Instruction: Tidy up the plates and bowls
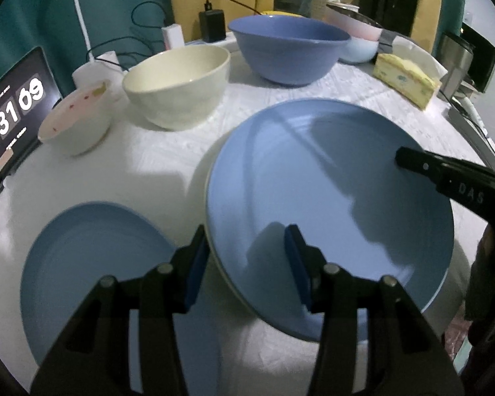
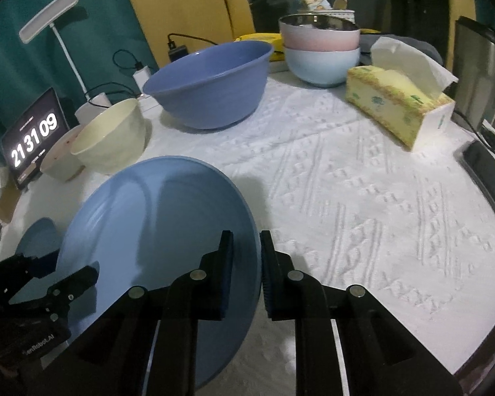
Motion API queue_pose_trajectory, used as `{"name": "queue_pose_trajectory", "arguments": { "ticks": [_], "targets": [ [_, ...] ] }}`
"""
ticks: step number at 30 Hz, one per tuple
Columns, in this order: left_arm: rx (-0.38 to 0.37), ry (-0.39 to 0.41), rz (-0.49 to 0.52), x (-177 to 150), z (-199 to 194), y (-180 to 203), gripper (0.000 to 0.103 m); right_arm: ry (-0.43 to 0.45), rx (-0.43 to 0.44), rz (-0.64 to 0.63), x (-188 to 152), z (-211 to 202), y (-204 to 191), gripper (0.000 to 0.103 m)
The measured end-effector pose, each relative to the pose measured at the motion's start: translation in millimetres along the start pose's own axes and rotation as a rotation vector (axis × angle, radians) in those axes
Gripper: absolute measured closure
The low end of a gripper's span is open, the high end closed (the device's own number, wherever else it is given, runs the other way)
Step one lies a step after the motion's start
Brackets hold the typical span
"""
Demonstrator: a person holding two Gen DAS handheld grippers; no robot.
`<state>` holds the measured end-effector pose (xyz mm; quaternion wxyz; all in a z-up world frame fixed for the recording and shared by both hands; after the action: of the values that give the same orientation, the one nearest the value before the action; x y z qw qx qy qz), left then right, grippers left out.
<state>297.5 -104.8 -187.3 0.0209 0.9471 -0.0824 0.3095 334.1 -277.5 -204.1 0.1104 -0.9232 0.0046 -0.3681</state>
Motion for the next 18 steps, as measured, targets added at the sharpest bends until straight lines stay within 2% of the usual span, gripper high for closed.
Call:
{"name": "queue_pose_trajectory", "arguments": {
  "ticks": [5,11,18],
  "targets": [
    [0.009,-0.014,-0.010,-1,0,-2,0.055,0.008,-0.015,0.006,0,-4,0,0.086],
    [0.026,0.057,-0.005,3,-21,-4,0.049,0.017,-0.049,0.017,0,-13,2,0.083],
    [0.029,0.115,-0.017,2,-44,-12,0.045,0.075,-0.068,-0.001,3,-35,-3,0.079]
  ]
}}
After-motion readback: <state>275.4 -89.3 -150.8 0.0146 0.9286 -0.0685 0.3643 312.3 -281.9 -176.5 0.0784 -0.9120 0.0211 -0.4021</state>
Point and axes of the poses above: each gripper's, at about its wrist camera, not at the fingertips, and z roughly the way its jaws point, y to its right, x to its top, the point moved 4 cm from there along z, roughly the way its jaws point, and after that the axes turned 2 degrees about y, right-handed, at the moved point
